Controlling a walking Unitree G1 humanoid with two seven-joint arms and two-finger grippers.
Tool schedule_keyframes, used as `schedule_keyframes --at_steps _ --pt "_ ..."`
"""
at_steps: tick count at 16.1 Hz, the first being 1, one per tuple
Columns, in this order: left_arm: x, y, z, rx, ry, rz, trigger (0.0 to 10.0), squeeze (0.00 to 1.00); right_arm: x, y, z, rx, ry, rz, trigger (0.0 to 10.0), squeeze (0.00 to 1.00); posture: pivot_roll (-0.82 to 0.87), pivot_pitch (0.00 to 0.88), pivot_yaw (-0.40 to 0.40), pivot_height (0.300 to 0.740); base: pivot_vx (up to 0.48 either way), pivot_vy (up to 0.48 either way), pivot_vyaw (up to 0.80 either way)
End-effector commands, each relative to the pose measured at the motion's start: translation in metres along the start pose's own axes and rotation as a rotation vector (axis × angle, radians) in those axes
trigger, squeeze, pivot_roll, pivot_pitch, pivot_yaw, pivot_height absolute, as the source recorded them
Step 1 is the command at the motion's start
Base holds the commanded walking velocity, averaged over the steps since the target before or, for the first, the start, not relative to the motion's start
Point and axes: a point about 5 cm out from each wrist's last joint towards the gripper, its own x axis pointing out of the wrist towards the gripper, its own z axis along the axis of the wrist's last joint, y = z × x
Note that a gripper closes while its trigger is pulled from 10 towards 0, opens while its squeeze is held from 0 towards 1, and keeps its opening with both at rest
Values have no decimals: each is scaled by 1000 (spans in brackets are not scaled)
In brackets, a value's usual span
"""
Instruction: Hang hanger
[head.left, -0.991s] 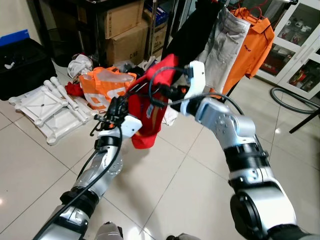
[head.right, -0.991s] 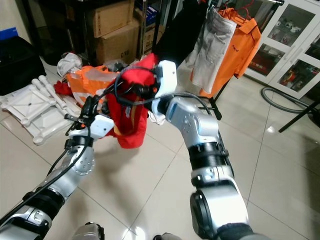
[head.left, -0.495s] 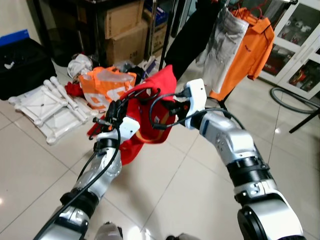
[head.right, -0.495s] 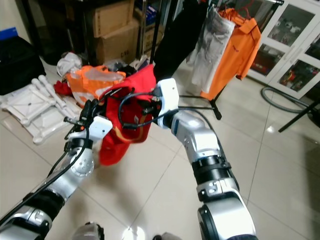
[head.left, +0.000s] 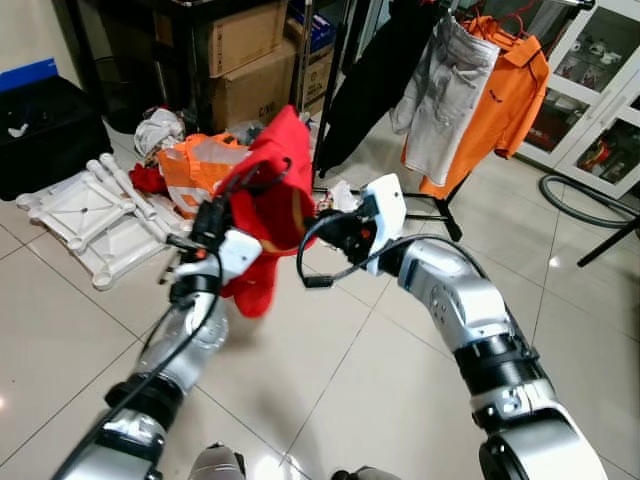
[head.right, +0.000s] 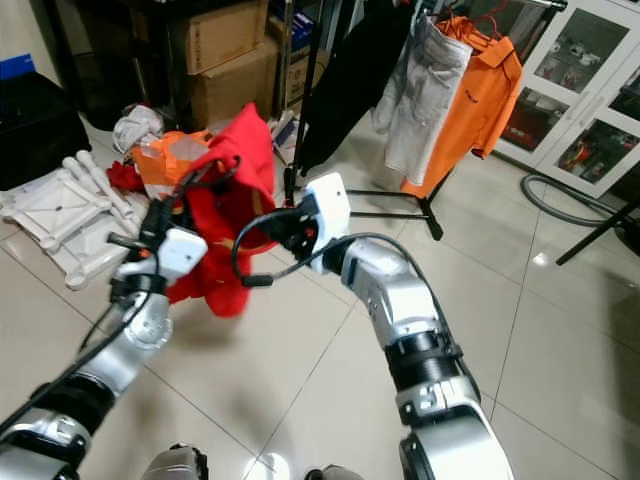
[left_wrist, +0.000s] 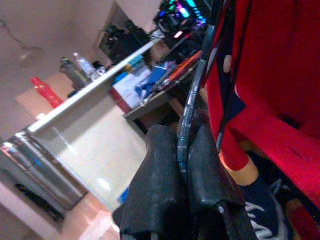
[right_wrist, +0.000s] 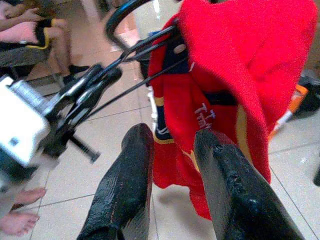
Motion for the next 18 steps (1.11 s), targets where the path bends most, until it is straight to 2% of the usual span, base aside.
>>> schedule_keyframes --at_steps 1,2,3,4,5,7,10,11,12,13,16,18 --pt "13 9 13 -7 -51 69 10000 0 -6 -4 -3 -58 8 -15 10000 1000 78 67 -157 740 0 0 0" --pt "13 9 13 -5 -51 69 10000 0 -7 -6 -4 -80 13 -33 10000 1000 78 67 -157 740 0 0 0" --pt "12 6 15 -28 -64 43 10000 0 -9 -20 -7 -133 20 -129 10000 0 75 68 -154 740 0 0 0" --pt "11 5 17 -38 -70 35 10000 0 -10 -23 -7 -131 21 -145 10000 0 74 68 -153 740 0 0 0" --pt "10 4 21 -50 -91 25 10000 0 -15 -35 -5 -145 20 -185 10000 0 75 69 -152 740 0 0 0" --pt "10 7 26 -64 -121 28 10000 0 -21 -49 4 -208 -11 -238 10000 0 79 71 -150 740 0 0 0" --pt "8 9 32 -67 -160 20 10000 0 -18 -57 26 -319 -75 -275 10000 0 97 69 -148 740 0 0 0" --pt "6 9 32 -63 -164 17 10000 0 -14 -56 33 -315 -88 -267 10000 0 99 69 -148 740 0 0 0" --pt "4 7 31 -64 -158 11 10000 0 -9 -56 37 -204 -87 -239 10000 0 103 69 -147 740 0 0 0" --pt "2 6 31 -65 -155 8 10000 0 -6 -57 38 -129 -93 -241 10000 1000 103 69 -147 740 0 0 0" --pt "-5 -1 35 -64 -166 -19 10000 0 12 -49 47 124 -139 -163 10000 1000 113 71 -144 740 0 0 0" --pt "-9 -6 34 -57 -162 -38 10000 0 20 -44 55 249 -156 -132 10000 1000 113 72 -142 740 0 0 0"
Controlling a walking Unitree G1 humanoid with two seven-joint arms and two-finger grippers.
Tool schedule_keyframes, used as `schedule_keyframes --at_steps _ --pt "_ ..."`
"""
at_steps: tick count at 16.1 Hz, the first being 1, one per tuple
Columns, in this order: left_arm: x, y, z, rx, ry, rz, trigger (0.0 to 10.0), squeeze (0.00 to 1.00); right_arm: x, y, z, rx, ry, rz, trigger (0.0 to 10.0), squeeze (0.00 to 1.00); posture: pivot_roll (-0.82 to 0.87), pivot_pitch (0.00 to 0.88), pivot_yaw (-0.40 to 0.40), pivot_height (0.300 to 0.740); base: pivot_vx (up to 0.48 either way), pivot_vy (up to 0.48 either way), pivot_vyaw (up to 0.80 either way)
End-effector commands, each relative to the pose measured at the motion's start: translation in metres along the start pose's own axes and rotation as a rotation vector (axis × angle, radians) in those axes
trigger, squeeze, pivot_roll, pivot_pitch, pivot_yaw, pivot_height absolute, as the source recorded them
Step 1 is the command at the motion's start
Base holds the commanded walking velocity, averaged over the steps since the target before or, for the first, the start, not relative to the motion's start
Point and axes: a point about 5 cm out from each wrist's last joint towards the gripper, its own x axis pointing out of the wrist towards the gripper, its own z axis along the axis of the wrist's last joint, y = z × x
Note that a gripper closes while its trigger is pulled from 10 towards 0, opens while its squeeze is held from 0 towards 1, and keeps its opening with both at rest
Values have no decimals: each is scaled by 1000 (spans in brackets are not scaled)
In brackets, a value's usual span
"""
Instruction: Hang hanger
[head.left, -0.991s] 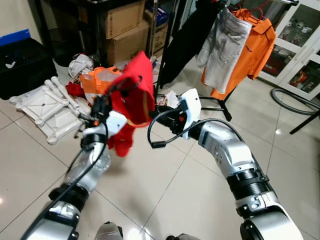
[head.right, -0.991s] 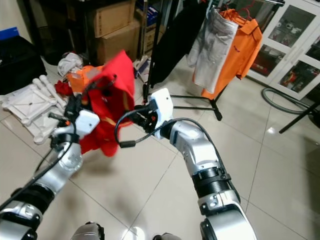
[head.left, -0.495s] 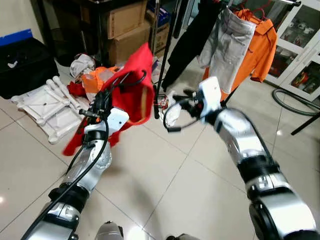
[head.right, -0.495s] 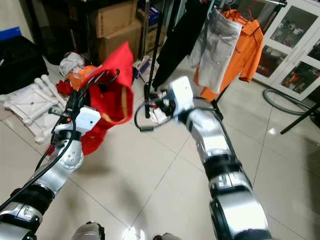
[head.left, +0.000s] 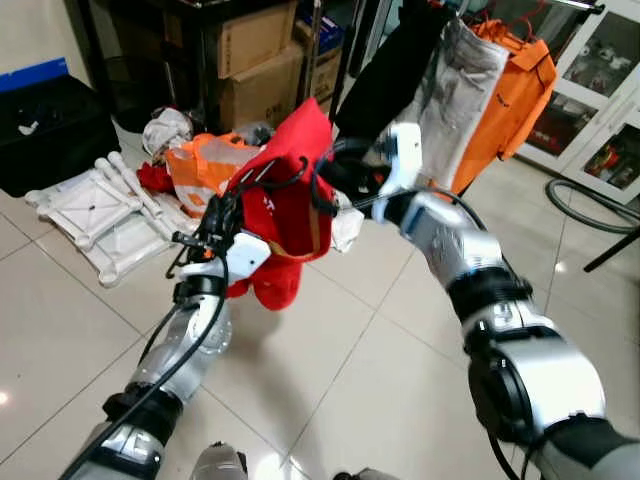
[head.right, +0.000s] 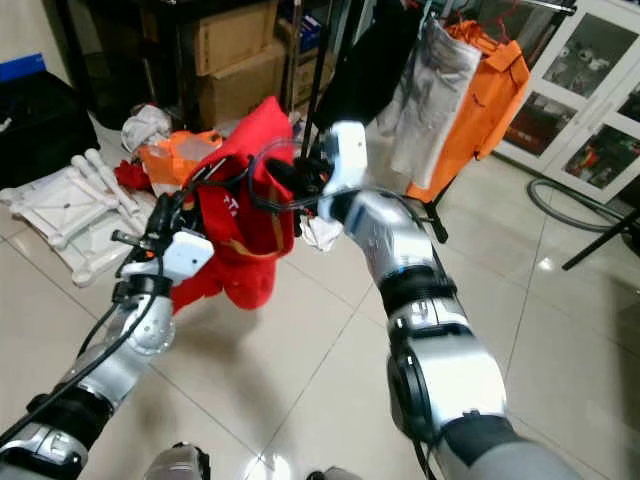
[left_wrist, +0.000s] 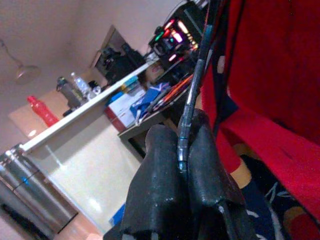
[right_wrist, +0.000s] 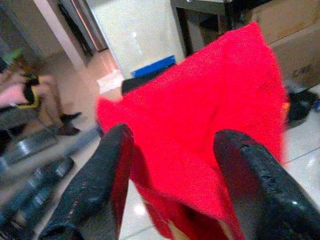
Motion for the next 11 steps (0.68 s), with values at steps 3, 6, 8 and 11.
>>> schedule_keyframes --at_steps 3,6,8,11 --pt "2 -3 11 -4 -54 -6 10000 0 4 1 4 96 25 -22 10000 1000 109 73 -140 740 0 0 0" --pt "1 -5 12 5 -59 -15 10000 0 5 -4 2 185 61 -87 10000 0 103 69 -140 740 0 0 0" --pt "2 -7 13 8 -65 -20 10000 0 7 -2 -1 200 89 -105 10000 0 100 65 -141 740 0 0 0" --pt "1 -10 17 4 -78 -25 10000 0 10 -1 -2 237 87 -133 10000 0 106 60 -142 740 0 0 0"
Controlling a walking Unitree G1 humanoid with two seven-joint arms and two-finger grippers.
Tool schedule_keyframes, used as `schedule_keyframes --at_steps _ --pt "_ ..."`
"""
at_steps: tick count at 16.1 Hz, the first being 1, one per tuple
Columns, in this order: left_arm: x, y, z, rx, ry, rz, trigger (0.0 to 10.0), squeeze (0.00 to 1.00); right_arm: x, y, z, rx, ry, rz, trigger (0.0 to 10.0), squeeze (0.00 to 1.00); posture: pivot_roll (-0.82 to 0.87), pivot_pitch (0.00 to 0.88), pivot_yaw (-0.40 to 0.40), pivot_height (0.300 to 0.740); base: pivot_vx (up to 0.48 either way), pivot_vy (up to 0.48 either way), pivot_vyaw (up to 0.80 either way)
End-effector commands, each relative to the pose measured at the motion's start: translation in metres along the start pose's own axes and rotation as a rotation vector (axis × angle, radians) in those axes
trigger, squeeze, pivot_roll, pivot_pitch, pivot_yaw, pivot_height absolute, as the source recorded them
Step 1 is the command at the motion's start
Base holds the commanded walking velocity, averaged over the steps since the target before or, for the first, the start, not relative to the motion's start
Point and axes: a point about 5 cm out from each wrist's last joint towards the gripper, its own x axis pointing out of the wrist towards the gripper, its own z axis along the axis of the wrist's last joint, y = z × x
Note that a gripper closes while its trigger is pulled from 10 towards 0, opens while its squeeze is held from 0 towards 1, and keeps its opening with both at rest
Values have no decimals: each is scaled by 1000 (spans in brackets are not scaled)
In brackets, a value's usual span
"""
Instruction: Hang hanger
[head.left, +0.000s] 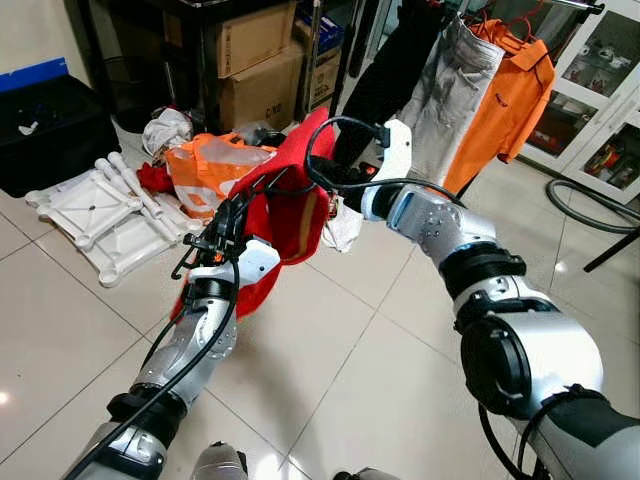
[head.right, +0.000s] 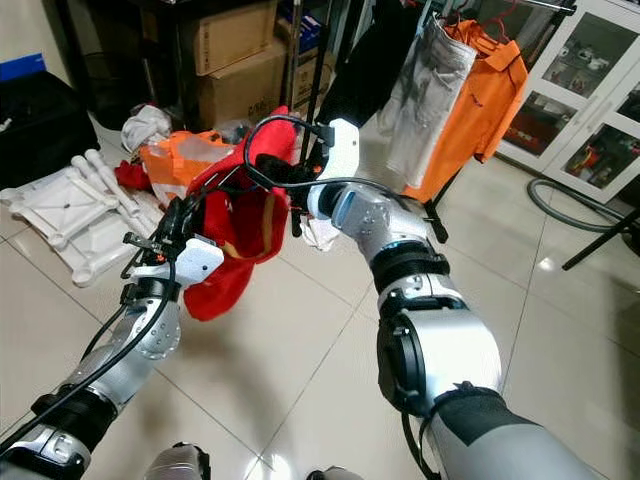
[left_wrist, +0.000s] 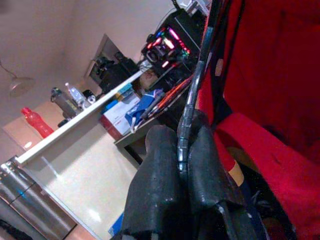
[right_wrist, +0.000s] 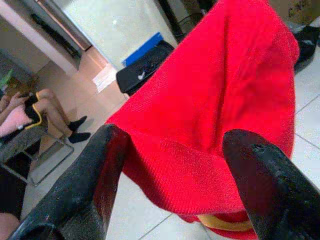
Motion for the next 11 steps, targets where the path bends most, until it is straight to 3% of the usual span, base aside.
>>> schedule_keyframes --at_steps 1,4,7,11 --pt "4 -2 13 -15 -56 8 10000 0 0 0 5 20 -10 -13 10000 0 106 60 -142 740 0 0 0" --pt "0 -6 14 -16 -58 -5 10000 0 2 9 18 23 -42 26 10000 0 113 57 -146 740 0 0 0" --pt "-1 -7 13 -10 -52 -7 10000 0 -3 6 29 -24 -74 28 10000 0 116 59 -153 740 0 0 0" --pt "-2 -9 13 -6 -50 -10 10000 0 -5 3 30 -8 -75 22 10000 0 111 66 -156 740 0 0 0"
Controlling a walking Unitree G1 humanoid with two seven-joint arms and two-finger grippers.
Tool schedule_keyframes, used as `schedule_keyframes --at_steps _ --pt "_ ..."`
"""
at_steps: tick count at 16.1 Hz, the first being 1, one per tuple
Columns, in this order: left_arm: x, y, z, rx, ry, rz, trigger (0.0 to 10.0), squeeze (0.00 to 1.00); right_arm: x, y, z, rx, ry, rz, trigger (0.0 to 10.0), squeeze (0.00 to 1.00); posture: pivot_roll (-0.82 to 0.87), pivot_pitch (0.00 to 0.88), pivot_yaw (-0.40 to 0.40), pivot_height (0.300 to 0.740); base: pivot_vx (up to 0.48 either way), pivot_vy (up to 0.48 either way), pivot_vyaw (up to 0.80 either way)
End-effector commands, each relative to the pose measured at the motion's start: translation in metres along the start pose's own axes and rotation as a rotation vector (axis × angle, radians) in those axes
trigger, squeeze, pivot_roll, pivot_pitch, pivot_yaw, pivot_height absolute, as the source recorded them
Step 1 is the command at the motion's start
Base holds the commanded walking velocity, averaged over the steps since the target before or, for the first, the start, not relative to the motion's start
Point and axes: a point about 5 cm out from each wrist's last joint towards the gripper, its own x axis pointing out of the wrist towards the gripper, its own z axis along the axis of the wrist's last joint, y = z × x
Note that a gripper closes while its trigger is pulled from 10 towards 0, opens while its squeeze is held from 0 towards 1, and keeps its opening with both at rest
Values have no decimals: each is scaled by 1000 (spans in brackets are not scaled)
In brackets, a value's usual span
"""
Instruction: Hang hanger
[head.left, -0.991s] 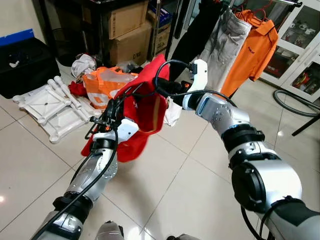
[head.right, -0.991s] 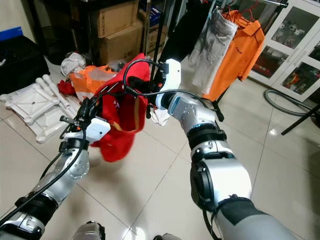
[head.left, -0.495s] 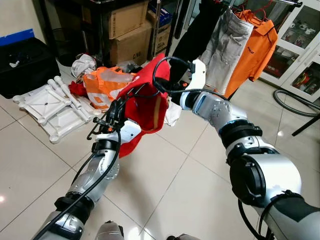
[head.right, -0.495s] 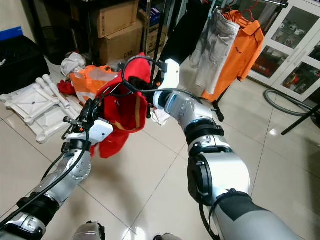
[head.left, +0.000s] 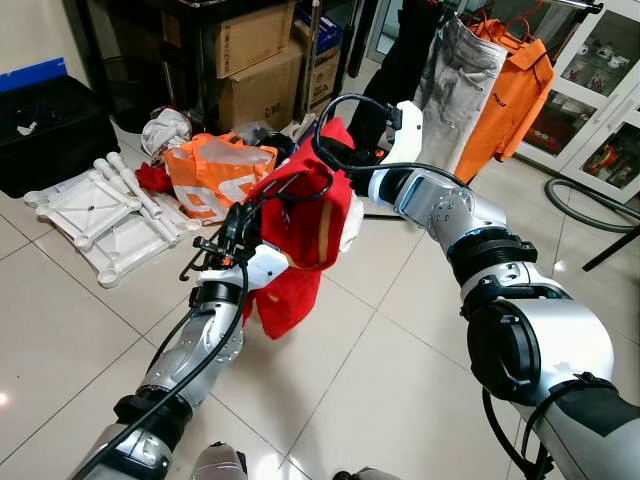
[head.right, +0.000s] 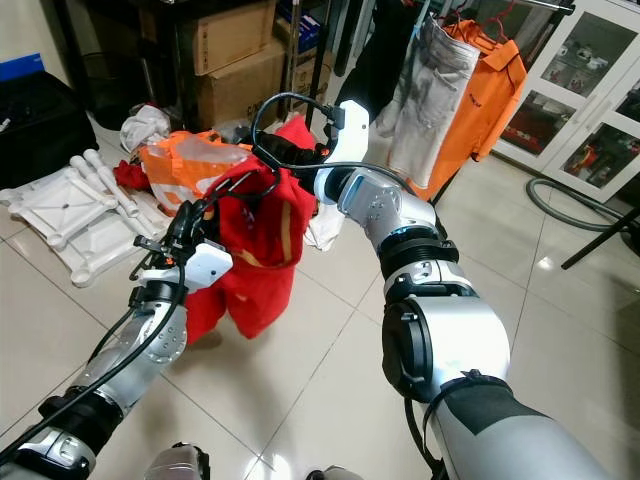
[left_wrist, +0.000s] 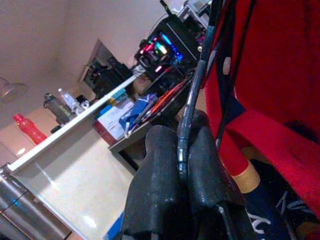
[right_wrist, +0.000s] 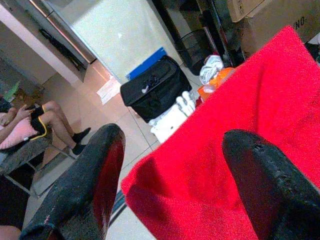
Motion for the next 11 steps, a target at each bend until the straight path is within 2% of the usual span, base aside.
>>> schedule_keyframes --at_steps 1,4,7,11 --pt "2 -2 10 -15 -38 13 10000 0 0 1 7 1 -19 -10 10000 0 111 66 -156 740 0 0 0" --pt "2 -4 12 -15 -46 8 10000 0 5 5 1 -30 0 -21 10000 0 109 70 -158 740 0 0 0" --pt "2 -3 17 -7 -71 14 10000 0 6 -2 -7 -94 8 -104 10000 0 115 73 -160 740 0 0 0" --pt "0 -5 19 -7 -82 10 10000 0 8 -1 -4 -100 -27 -153 10000 0 120 75 -162 740 0 0 0"
